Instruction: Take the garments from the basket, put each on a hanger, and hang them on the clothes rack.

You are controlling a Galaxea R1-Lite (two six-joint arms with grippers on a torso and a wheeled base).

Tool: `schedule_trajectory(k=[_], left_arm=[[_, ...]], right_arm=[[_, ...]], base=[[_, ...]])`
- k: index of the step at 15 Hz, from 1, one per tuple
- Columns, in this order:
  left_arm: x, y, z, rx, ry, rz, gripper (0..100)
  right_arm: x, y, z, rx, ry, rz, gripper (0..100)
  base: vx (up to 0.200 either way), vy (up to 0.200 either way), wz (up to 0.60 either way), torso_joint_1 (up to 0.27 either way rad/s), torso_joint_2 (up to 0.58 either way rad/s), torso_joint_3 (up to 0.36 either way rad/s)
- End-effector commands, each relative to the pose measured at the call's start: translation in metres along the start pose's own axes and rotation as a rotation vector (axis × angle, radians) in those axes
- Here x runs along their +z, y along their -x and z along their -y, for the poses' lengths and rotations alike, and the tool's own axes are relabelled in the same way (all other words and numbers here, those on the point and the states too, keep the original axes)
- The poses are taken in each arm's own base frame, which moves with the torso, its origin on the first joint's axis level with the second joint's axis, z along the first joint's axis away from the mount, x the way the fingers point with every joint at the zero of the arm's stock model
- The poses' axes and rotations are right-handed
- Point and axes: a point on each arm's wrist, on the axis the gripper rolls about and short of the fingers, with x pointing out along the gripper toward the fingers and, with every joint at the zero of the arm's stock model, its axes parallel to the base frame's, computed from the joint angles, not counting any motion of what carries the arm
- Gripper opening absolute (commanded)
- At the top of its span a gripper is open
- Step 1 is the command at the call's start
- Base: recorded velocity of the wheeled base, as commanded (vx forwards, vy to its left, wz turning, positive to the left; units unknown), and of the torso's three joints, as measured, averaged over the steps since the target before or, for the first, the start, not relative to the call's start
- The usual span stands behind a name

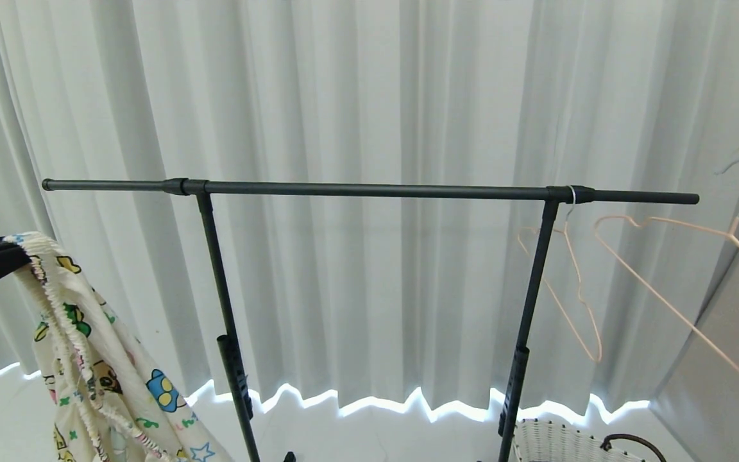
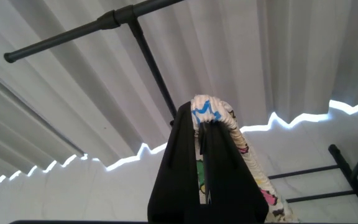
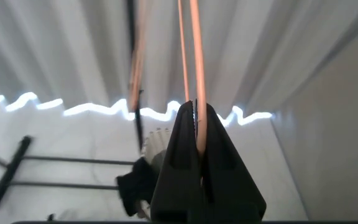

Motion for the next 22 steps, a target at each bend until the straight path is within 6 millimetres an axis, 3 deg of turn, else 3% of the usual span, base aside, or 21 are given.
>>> schedule_trajectory(k=[1, 8, 14, 18, 22], left_arm=[[-0.001, -0.001, 0.000, -0.001, 0.002, -0.006, 0], [-0.001, -0.006, 0.001, -0.008, 0.003, -0.020, 0], [-0.002, -0.010, 0.002, -0.013, 0.005, -0.037, 0], [-0.003, -0.015, 0.003, -0.026, 0.001, -0.052, 0], [-0.008, -0.019, 0.022, -0.155, -0.045, -0.056, 0]], right_arm=[[0.002, 0.013, -0.006, 0.114, 0.014, 0.059, 0], [0.002, 0.018, -0.024, 0.368, 0.063, 0.073, 0], [-0.001, 0.013, -0.037, 0.499, 0.097, 0.036, 0], [-0.006, 0.009, -0.046, 0.599, 0.114, -0.006, 0], [-0.015, 0.006, -0.063, 0.722, 0.148, -0.059, 0]], base=[[0.000, 0.000, 0.00, 0.000, 0.00, 0.000], [0.000, 0.000, 0.00, 0.000, 0.00, 0.000], [0.000, 0.200, 0.00, 0.005, 0.00, 0.003], [0.000, 0.000, 0.00, 0.000, 0.00, 0.000], [0.000, 0.000, 0.00, 0.000, 0.00, 0.000]])
